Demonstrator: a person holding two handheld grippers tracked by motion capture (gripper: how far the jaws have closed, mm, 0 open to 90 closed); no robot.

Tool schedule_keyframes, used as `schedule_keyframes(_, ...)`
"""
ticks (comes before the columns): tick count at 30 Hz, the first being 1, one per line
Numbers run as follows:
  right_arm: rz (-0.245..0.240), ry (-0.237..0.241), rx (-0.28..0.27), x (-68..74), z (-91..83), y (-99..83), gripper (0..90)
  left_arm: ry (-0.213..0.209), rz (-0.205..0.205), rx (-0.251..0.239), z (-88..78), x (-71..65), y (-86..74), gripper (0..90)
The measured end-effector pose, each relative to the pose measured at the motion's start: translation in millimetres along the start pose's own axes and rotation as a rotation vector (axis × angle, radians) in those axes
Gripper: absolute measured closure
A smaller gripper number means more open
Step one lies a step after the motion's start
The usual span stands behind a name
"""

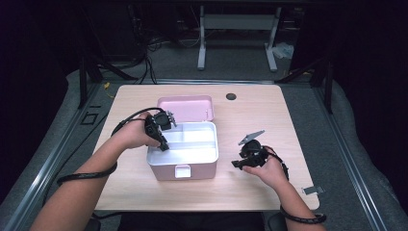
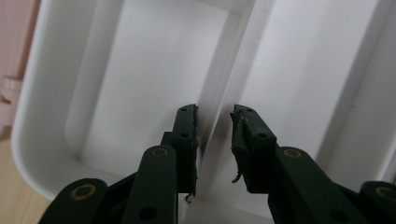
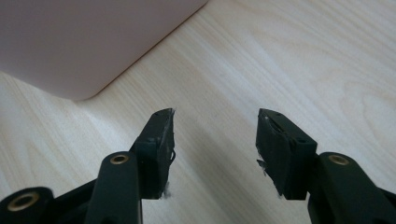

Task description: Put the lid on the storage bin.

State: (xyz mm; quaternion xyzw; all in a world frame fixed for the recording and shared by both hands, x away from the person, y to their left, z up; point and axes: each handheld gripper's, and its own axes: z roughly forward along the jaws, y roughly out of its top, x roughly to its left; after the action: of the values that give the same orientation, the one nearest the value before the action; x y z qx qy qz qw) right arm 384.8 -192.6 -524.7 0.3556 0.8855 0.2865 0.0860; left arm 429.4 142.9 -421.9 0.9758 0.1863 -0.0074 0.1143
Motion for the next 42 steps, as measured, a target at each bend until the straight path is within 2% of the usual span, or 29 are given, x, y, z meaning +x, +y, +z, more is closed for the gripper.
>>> schedule_keyframes(4, -0.009, 0.001, 0.004, -0.7, -0.2, 7.4, 46.4, 0.010, -0.014, 0.005, 0.3, -1.2, 1.1, 71.0)
schedule_keyframes(5, -0.007, 0.015, 0.002, -2.9, -0.8, 14.1, 46.4, 0.021, -0.029, 0.016, 0.8, -2.6, 2.9, 70.3)
schedule_keyframes(7, -0.006, 0.012, 0.005, -4.2, -1.3, 17.6, 46.4, 0.026, -0.022, 0.027, 0.9, -3.3, 4.1, 70.5)
schedule_keyframes(8, -0.002, 0.009, 0.004, -8.1, -2.2, 25.0, 46.1, 0.038, 0.005, 0.050, 1.2, -5.5, 6.6, 69.9)
schedule_keyframes(12, 0.020, 0.002, 0.013, -17.6, -4.0, 41.7, 45.6, 0.039, 0.011, 0.068, 1.5, -6.9, 8.8, 68.3)
schedule_keyframes(14, 0.028, -0.006, 0.020, -22.4, -5.1, 51.1, 45.5, 0.035, 0.012, 0.063, 1.5, -6.8, 8.1, 65.7)
schedule_keyframes(17, 0.044, -0.018, 0.031, -28.0, -7.2, 66.1, 44.9, 0.033, 0.003, 0.052, 1.5, -6.2, 6.8, 66.1)
schedule_keyframes(19, 0.059, -0.014, 0.039, -32.3, -8.4, 79.0, 44.2, 0.035, -0.018, 0.046, 1.3, -5.8, 6.2, 66.7)
schedule_keyframes(21, 0.074, -0.013, 0.047, -35.4, -9.1, 90.4, 44.0, 0.037, -0.015, 0.042, 1.4, -6.0, 5.7, 67.7)
schedule_keyframes(23, 0.076, -0.031, 0.045, -36.9, -10.3, 101.3, 44.1, 0.042, -0.017, 0.041, 1.4, -6.3, 5.7, 68.1)
schedule_keyframes(27, 0.086, -0.034, 0.038, -38.8, -12.0, 115.7, 44.7, 0.055, -0.013, 0.047, 1.6, -8.0, 6.1, 68.3)
schedule_keyframes(29, 0.105, -0.033, 0.035, -41.2, -12.7, 128.3, 44.8, 0.056, -0.026, 0.036, 1.8, -8.5, 5.2, 68.3)
schedule_keyframes(35, 0.107, -0.044, 0.039, -42.6, -10.5, 147.9, 45.2, 0.056, -0.027, 0.029, 1.9, -8.8, 4.5, 68.4)
schedule_keyframes(42, 0.119, -0.059, 0.032, -41.8, -7.5, 160.9, 47.0, 0.056, -0.026, 0.022, 1.7, -6.4, 5.4, 69.8)
